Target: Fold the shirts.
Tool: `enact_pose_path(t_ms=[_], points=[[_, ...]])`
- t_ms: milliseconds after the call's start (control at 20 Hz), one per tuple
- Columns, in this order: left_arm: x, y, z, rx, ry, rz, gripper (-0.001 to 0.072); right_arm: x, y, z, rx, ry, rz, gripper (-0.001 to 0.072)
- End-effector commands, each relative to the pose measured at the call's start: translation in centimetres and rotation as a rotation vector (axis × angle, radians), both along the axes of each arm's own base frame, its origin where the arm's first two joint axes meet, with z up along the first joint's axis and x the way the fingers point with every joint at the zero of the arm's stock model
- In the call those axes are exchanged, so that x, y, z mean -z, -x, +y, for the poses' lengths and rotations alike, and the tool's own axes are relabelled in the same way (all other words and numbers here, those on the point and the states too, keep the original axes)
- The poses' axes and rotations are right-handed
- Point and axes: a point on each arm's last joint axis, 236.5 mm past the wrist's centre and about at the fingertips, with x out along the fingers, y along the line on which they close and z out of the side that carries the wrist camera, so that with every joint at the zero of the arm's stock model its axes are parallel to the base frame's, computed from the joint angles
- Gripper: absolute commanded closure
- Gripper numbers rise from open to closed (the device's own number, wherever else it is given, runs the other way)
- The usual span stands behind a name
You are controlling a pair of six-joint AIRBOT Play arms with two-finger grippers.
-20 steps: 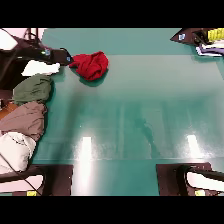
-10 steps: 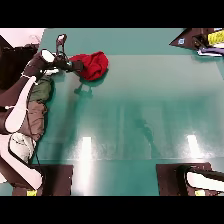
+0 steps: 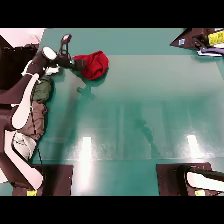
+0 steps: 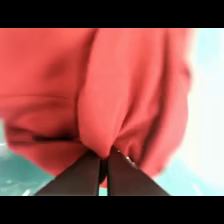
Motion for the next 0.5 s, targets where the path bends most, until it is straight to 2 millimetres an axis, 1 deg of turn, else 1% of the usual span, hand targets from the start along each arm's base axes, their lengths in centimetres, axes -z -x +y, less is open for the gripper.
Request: enact_pose_path(t_ms=[0,50,100,150,200,250,300,350,400,450], points=[[-9.4,3.3,-2.6,0.187,0.022,-0.04,0.0684,-1.8,-0.5,0.0,0.018,-0.011,-0.065,0.0696],[-14.1,4.7,-3.6,0.219,0.072,-0.105,0.0684,-2.8,-0.5,0.0,0.019,-0.012,-0.093,0.0696],[-19.1,6.9,-4.9,0.275,0.136,-0.192,0.0684,-3.7,-0.4,0.0,0.021,-0.012,-0.119,0.0695],[-23.2,9.8,-6.0,0.346,0.187,-0.265,0.0684,-4.6,-0.5,0.0,0.025,-0.015,-0.149,0.0696],[-26.8,13.3,-6.9,0.421,0.235,-0.32,0.0684,-5.3,-0.5,0.0,0.03,-0.019,-0.172,0.0695],[-29.0,16.8,-7.6,0.492,0.259,-0.346,0.0684,-5.9,-0.4,-0.1,0.037,-0.024,-0.19,0.0696],[-30.3,20.2,-8.0,0.557,0.244,-0.355,0.0684,-6.3,-0.4,-0.1,0.051,-0.033,-0.207,0.0695],[-30.7,22.8,-8.2,0.603,0.213,-0.353,0.0684,-6.6,-0.4,-0.2,0.066,-0.045,-0.221,0.0696],[-30.8,25.0,-8.5,0.642,0.179,-0.349,0.0684,-6.8,-0.4,-0.3,0.082,-0.055,-0.233,0.0696],[-30.6,26.3,-8.9,0.662,0.141,-0.348,0.0684,-7.0,-0.2,-0.3,0.091,-0.061,-0.243,0.0696]])
